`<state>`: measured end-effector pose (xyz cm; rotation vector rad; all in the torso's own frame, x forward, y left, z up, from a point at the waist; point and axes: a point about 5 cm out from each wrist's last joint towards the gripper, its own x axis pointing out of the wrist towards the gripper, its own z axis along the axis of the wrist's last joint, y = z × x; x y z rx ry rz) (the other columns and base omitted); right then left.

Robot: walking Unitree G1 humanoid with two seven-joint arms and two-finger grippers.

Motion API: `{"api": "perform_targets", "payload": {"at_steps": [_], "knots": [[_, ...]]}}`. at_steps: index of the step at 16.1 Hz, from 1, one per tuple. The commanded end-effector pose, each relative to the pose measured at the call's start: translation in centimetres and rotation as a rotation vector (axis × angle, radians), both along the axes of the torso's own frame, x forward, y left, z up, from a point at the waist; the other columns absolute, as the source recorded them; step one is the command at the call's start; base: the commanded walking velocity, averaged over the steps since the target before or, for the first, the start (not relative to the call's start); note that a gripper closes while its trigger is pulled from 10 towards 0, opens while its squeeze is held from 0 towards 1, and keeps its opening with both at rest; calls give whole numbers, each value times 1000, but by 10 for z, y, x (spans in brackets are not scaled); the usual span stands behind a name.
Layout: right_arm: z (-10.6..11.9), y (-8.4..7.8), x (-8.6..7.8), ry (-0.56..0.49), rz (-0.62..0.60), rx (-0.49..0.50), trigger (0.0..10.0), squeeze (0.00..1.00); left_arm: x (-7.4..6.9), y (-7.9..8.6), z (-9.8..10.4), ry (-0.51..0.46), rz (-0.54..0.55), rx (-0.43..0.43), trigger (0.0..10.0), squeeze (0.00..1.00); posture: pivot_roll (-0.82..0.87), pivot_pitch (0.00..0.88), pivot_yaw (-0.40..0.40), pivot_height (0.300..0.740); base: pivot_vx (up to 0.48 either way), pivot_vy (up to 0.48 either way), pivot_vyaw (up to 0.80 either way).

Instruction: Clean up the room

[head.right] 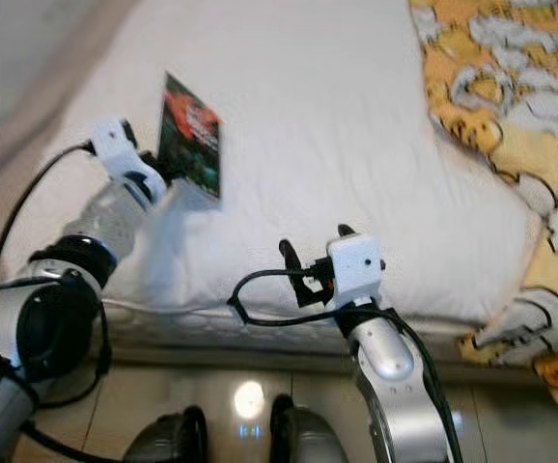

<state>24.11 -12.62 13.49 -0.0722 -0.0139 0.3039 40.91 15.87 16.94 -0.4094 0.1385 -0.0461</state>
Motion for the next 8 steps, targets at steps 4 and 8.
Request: {"api": "perform_targets", "payload": {"at_steps": [4, 8], "knots": [[4, -1, -3, 8, -17, -20, 10000, 153, -8, 6, -22, 94, -37, 308, 10000, 0, -344, 297, -24, 740, 0, 0, 0], [5, 0, -1, 14, -13, -14, 10000, 157, -11, 26, -28, 143, 18, 485, 10000, 0, -325, 290, -20, 740, 0, 0, 0]]}}
